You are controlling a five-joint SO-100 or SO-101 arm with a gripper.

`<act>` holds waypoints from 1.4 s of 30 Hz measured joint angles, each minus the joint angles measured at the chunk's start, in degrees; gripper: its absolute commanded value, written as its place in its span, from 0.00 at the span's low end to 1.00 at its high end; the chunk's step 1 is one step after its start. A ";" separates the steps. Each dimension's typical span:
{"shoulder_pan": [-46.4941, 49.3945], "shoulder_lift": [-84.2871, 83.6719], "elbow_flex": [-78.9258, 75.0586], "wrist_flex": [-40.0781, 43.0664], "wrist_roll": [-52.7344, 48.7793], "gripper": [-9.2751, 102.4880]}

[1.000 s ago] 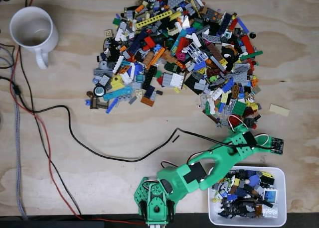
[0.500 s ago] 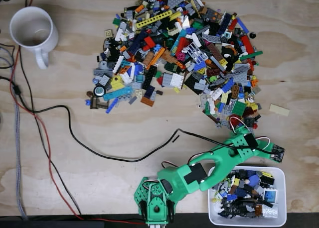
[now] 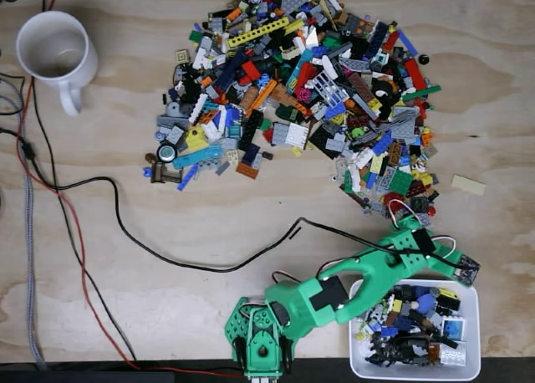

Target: Find the closest Lego and put it in the bin.

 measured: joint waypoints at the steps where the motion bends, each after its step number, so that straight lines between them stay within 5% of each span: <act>1: 0.35 0.00 0.00 0.00 0.44 0.25; 11: 0.97 0.00 0.00 -2.20 1.23 0.17; 23: -3.52 0.00 0.00 0.53 -2.64 0.27; 42: -5.27 1.67 -0.26 4.66 -10.81 0.14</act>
